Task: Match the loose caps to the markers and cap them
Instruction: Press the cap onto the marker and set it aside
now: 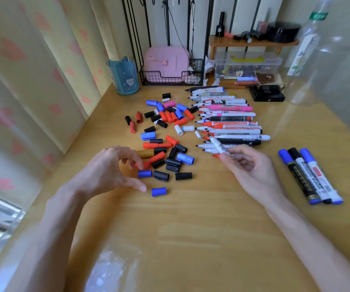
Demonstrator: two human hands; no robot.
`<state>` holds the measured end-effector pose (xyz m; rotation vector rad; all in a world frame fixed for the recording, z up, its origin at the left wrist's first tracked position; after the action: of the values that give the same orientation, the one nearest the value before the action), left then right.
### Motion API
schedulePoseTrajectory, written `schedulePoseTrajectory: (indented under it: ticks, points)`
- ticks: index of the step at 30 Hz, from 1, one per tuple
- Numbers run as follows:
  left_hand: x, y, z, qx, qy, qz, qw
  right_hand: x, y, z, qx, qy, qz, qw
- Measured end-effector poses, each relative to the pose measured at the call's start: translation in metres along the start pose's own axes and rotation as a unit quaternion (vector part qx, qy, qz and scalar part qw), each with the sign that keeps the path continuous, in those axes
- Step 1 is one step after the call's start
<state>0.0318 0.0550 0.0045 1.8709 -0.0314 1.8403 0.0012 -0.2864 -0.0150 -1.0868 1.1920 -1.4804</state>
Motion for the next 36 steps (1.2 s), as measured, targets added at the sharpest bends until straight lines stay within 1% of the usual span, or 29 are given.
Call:
schedulePoseTrajectory:
  ticks: [4, 7, 9, 12, 16, 20, 25, 31, 33, 36]
  points:
    - [0.002, 0.001, 0.000, -0.004, 0.026, 0.004, 1.000, 0.000, 0.002, 0.000, 0.006, -0.010, -0.018, 1.000]
    - [-0.001, 0.012, 0.002, -0.038, 0.047, -0.014, 0.998, -0.003, 0.000, -0.001, 0.027, -0.036, -0.044, 0.998]
    - [-0.008, 0.022, 0.003, -0.058, 0.037, -0.021, 0.997, -0.004, 0.000, -0.002, 0.039, -0.045, -0.055, 0.997]
    - [-0.015, 0.027, 0.006, -0.070, 0.034, 0.016, 0.997, -0.004, -0.001, -0.002, 0.044, -0.045, -0.058, 0.996]
    - [-0.017, 0.022, 0.007, -0.058, 0.043, 0.030, 0.997, -0.004, -0.001, -0.002, 0.050, -0.041, -0.058, 0.996]
    - [-0.019, 0.023, 0.007, -0.062, 0.044, 0.031, 0.997, -0.004, -0.001, -0.003, 0.053, -0.040, -0.064, 0.996]
    - [-0.017, 0.023, 0.007, -0.059, 0.066, 0.035, 0.995, -0.004, -0.003, -0.004, 0.055, -0.041, -0.072, 0.995]
    - [-0.020, 0.026, 0.008, -0.068, 0.064, 0.037, 0.995, -0.004, -0.003, -0.004, 0.063, -0.044, -0.085, 0.993]
    - [-0.017, 0.027, 0.007, -0.063, 0.076, 0.027, 0.995, -0.004, -0.003, -0.004, 0.066, -0.048, -0.084, 0.993]
    - [-0.011, 0.026, 0.013, -0.042, 0.126, -0.015, 0.991, -0.004, -0.003, -0.003, 0.077, -0.054, -0.100, 0.990]
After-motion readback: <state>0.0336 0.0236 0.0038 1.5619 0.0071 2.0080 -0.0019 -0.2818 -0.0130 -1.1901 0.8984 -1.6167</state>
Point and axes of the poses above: each hand's wrist, its own z-axis towards the middle knuckle, its own x-axis out of the back of the hand, y = z × x, the point moved 4 cm from there along z, towards the middle knuckle, and after that the axes turned 14 degrees about z, right-handed, at the moved point
